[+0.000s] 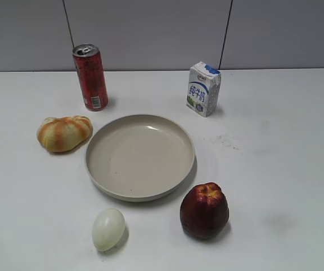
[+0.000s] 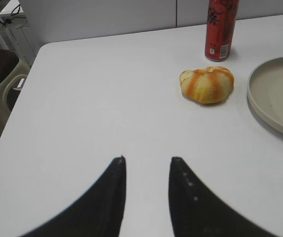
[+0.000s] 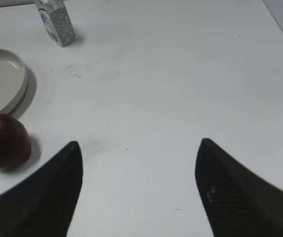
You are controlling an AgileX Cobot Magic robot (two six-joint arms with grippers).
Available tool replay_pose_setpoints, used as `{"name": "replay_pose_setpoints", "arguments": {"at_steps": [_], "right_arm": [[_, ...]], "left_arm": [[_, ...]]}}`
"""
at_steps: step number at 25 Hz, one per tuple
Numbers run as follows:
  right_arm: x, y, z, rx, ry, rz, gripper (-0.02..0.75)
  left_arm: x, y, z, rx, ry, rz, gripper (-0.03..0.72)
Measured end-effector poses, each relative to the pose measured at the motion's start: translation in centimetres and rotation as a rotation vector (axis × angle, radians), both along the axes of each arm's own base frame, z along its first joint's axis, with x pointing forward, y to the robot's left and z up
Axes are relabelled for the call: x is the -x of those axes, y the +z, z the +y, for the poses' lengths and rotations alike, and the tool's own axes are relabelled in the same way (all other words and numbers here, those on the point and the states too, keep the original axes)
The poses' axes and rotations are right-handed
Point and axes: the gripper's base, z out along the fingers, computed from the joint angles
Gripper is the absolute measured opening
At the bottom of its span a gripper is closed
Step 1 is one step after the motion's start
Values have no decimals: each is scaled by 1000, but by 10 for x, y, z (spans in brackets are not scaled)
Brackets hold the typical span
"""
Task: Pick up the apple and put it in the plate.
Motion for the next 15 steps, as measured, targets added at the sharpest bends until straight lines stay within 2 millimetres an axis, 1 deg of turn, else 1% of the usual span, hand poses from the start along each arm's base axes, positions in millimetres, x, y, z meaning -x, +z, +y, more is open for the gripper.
{"name": "replay_pose_setpoints", "arguments": {"at_steps": [11,13,15], "right_arm": [[0,0,0,-5,2,-2,571],[0,5,1,-21,7,-40,571],[-3,18,4,-62,24,-160,571]], "left_arm": [[0,0,0,0,0,0,236],[0,0,0,0,0,0,236],[0,0,0,0,0,0,236]]}}
